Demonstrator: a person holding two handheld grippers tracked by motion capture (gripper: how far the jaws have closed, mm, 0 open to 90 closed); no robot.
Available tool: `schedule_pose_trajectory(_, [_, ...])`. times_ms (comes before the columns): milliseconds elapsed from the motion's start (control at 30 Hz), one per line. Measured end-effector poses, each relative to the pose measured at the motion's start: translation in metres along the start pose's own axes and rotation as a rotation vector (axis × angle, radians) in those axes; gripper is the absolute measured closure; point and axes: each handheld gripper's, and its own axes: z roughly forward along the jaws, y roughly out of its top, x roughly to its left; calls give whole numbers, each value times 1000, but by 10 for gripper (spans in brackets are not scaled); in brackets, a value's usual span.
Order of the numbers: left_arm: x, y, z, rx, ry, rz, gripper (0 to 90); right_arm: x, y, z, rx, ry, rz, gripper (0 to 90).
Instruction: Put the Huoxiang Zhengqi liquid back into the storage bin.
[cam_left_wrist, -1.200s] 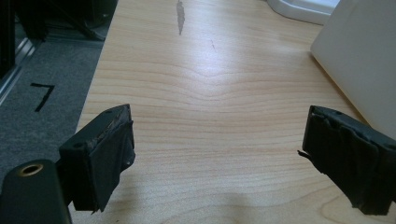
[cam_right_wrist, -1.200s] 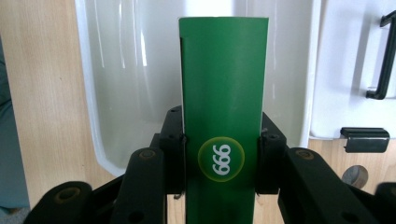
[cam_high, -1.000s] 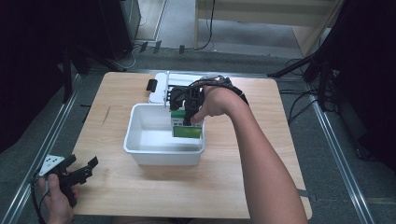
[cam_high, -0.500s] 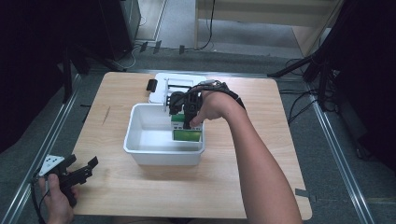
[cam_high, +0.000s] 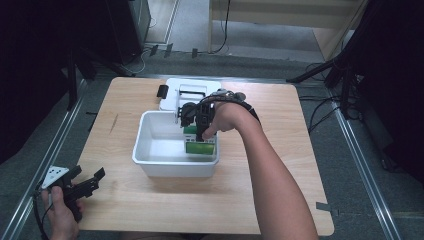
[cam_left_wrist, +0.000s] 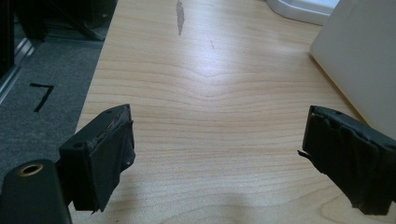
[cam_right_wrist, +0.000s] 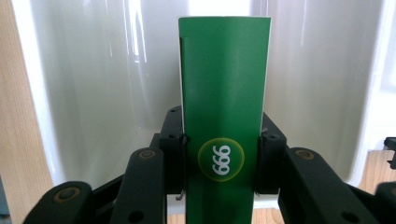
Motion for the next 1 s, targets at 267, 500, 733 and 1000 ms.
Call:
schedule_pose_trajectory(267, [0,0,0,0,0,-1,100,-2,-1,10,20,1,6,644])
schedule_pose_trajectory(500, [0,0,0,0,0,0,100,-3,-1,17,36,1,13,637])
schedule_pose_trajectory(733, [0,0,0,0,0,-1,100,-4,-2,16,30,-3,23,613])
schedule_pose_trajectory(1000, [0,0,0,0,1,0,100,-6,-7,2,-27,-24,69,548])
